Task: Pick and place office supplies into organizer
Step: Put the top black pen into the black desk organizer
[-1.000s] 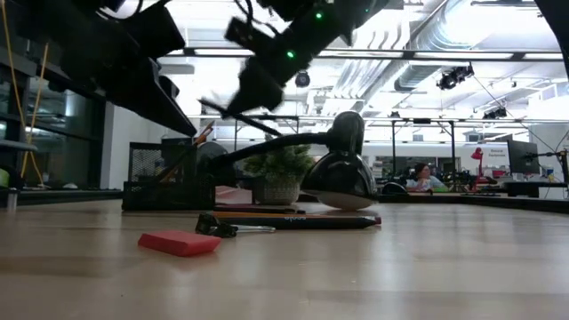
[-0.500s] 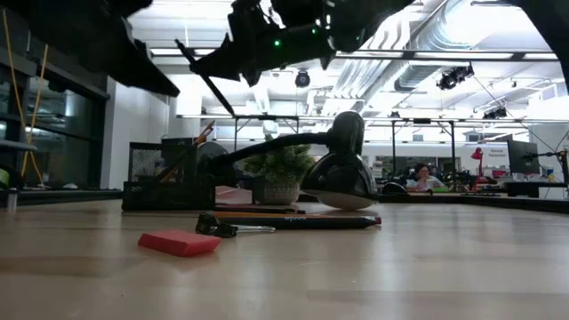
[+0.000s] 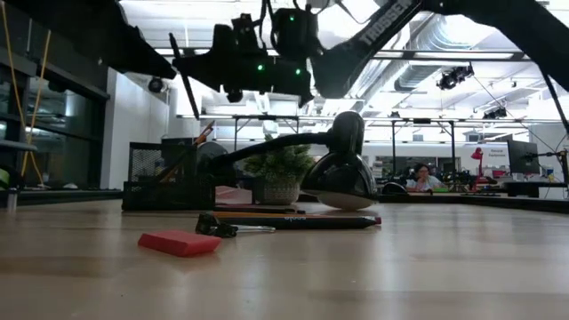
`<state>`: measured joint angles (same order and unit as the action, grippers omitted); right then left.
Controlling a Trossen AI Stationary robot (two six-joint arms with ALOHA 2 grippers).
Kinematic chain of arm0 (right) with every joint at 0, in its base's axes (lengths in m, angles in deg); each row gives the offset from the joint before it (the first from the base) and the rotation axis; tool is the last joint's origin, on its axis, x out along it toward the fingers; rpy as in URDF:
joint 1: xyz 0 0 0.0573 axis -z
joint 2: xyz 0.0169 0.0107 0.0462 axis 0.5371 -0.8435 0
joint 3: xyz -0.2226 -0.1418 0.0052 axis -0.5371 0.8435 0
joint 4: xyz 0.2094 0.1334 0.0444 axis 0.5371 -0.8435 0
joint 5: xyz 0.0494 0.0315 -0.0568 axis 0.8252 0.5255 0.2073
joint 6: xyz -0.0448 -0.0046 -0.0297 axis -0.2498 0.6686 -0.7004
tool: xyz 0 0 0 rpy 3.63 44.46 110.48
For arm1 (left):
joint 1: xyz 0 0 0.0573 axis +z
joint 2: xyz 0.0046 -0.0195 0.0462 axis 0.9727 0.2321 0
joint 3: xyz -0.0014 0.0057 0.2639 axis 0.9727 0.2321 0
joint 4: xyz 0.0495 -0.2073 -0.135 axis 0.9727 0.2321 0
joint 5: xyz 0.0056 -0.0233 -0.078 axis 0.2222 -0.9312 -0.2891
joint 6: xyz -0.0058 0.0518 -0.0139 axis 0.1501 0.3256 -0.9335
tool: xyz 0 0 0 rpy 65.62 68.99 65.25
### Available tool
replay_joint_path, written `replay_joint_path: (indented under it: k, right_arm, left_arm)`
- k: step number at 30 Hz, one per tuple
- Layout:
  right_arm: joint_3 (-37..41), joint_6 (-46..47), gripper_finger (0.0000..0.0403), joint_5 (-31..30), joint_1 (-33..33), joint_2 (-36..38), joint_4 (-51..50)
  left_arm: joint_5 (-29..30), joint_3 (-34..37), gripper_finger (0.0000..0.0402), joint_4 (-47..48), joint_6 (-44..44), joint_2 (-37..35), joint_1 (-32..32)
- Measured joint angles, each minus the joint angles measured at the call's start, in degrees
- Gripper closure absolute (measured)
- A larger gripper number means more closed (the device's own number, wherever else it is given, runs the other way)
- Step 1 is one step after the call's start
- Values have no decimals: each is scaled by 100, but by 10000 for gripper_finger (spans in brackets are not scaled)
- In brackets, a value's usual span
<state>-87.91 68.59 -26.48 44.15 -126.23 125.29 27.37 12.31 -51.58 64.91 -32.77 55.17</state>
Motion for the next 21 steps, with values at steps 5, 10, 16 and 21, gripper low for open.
replay_joint_path:
  k: [5,10,16,21]
  right_arm:
    - [-2,162,377,-322,-4,-207,652]
    - [-6,247,377,-773,-4,-210,856]
    - [-220,401,377,-830,-4,-268,619]
    - [-956,737,377,-708,-4,-695,50]
  left_arm:
    - [268,0,222,-32,7,-63,0]
    - [813,0,222,-27,9,-300,0]
    - [1380,0,222,-81,5,-605,2]
    - [1374,-4,222,-73,-13,-708,0]
